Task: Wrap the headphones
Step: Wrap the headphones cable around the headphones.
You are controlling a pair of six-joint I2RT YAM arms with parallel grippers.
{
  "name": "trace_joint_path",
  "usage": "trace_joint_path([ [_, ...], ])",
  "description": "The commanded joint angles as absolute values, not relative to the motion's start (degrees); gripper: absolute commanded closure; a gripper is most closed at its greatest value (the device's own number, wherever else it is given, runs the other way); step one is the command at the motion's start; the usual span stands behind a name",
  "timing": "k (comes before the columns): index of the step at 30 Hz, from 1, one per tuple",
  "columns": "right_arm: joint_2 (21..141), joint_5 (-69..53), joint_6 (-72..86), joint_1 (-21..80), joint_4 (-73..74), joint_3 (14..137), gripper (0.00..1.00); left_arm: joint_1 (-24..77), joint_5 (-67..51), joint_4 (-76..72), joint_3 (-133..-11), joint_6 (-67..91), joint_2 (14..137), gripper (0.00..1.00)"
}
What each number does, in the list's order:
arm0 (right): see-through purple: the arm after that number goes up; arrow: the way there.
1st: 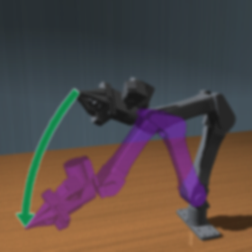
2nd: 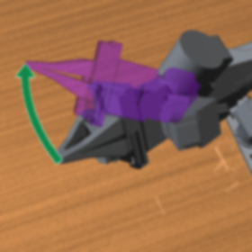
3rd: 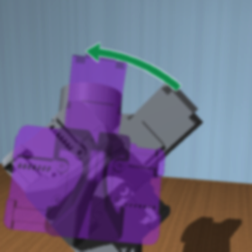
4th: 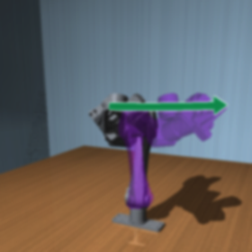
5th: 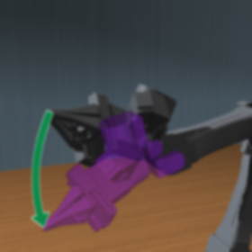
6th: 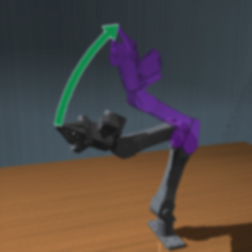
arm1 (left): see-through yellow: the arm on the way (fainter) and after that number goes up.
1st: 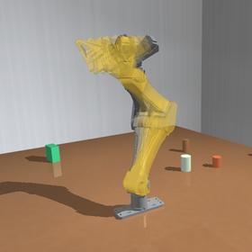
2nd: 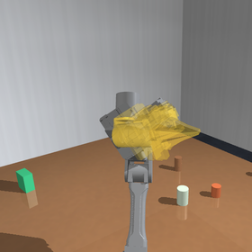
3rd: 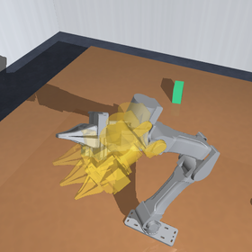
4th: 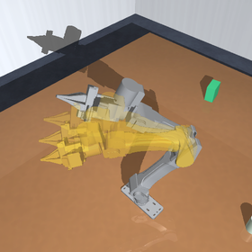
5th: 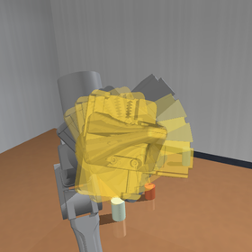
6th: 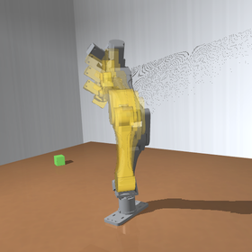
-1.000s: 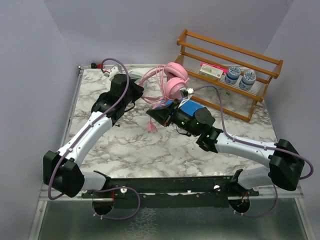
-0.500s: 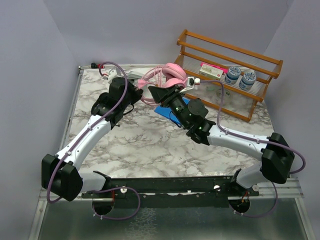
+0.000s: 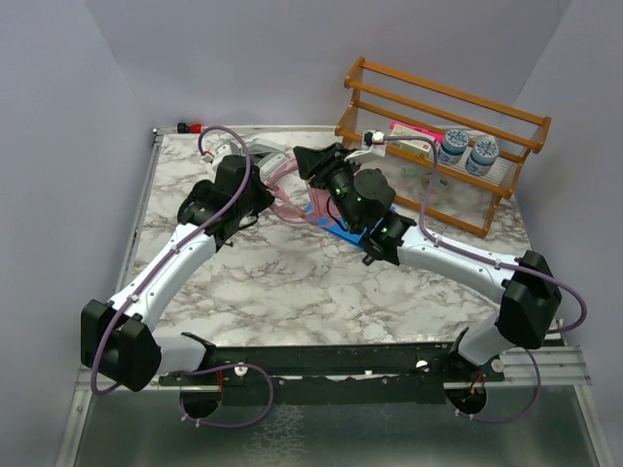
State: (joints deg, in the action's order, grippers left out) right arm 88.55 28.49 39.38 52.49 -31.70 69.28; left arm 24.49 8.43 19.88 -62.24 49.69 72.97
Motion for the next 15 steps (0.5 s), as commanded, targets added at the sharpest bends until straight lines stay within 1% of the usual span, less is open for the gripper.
trace_joint_path([
  [1,88.9,29.6,33.8,51.8,-25.3,71.7,0.58,24.5,8.6,20.8,-66.9,52.0,72.1,1.0],
  [4,88.7,25.4,26.5,51.8,-22.7,73.8,0.58,24.5,9.1,22.6,-67.6,52.0,73.1,1.0],
  [8,87.2,17.8,16.3,51.8,-16.1,76.1,0.53,24.5,8.9,22.8,-67.2,52.1,73.4,1.0],
  [11,82.6,10.4,9.0,51.8,-13.7,73.1,0.5,24.5,9.0,22.7,-67.2,52.1,73.6,1.0],
  [15,75.4,-2.5,-1.4,51.8,-11.3,66.2,0.44,24.5,9.5,22.9,-67.6,51.5,73.7,1.0],
])
